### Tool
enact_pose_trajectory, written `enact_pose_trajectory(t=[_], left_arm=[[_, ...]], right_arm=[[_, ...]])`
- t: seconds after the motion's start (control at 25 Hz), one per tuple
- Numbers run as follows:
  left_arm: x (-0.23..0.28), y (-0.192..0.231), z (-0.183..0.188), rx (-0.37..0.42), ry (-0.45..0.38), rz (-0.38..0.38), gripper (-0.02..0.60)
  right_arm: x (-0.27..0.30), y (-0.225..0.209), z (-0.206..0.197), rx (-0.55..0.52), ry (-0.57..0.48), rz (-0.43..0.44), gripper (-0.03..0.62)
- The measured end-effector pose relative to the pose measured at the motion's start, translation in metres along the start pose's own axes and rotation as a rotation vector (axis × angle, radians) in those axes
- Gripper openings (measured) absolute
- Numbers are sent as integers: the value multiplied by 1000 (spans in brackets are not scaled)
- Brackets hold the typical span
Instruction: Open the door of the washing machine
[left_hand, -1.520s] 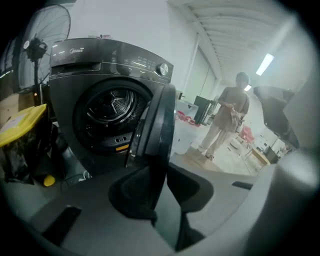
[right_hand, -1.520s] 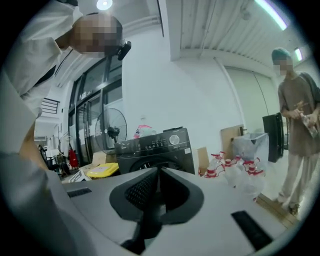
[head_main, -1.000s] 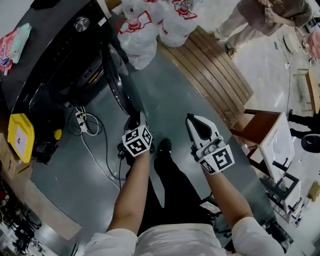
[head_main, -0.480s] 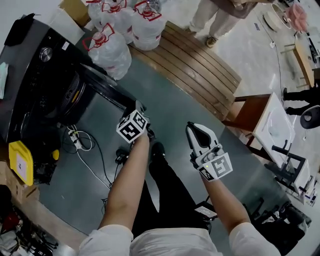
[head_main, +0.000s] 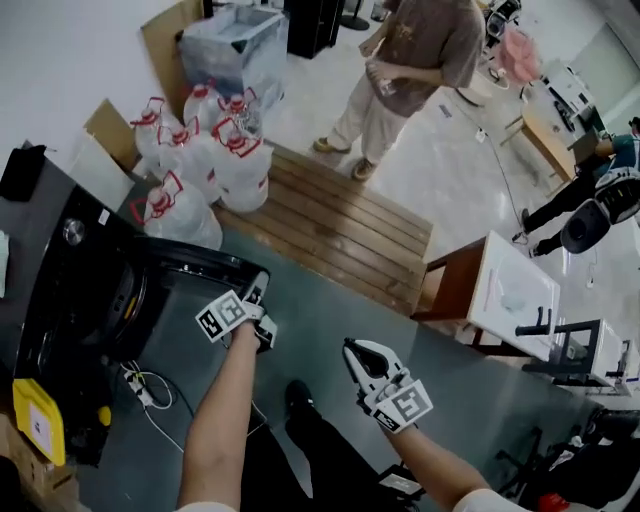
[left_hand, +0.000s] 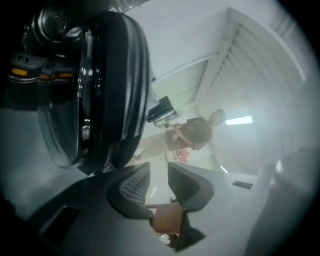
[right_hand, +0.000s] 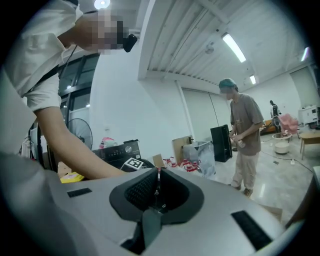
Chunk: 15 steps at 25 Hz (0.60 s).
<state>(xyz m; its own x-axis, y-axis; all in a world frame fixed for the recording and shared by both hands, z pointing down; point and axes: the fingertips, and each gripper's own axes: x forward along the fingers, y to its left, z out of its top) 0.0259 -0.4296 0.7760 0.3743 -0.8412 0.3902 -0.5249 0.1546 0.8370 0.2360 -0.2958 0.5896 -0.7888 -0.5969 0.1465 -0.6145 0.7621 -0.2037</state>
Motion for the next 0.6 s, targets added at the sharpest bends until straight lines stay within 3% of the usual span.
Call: enact_pose_trajectory(t=[0.08,0.2,0.36,0.6], left_arm=[[-20,-49,7,83,-35,-142,97],[-79,-98,18,245,-74,-230,95],[-185,-150,43,453,-155,-233,79],[-354,-222,88,784,-320,-109,67]], right_arm=[[-3,2,17,-12,-28,-5,41],[-2,15,48,-22,-65,12,41],[0,44,92,-37,-86,72,41],[-9,104,178,-125,-173,132,41]])
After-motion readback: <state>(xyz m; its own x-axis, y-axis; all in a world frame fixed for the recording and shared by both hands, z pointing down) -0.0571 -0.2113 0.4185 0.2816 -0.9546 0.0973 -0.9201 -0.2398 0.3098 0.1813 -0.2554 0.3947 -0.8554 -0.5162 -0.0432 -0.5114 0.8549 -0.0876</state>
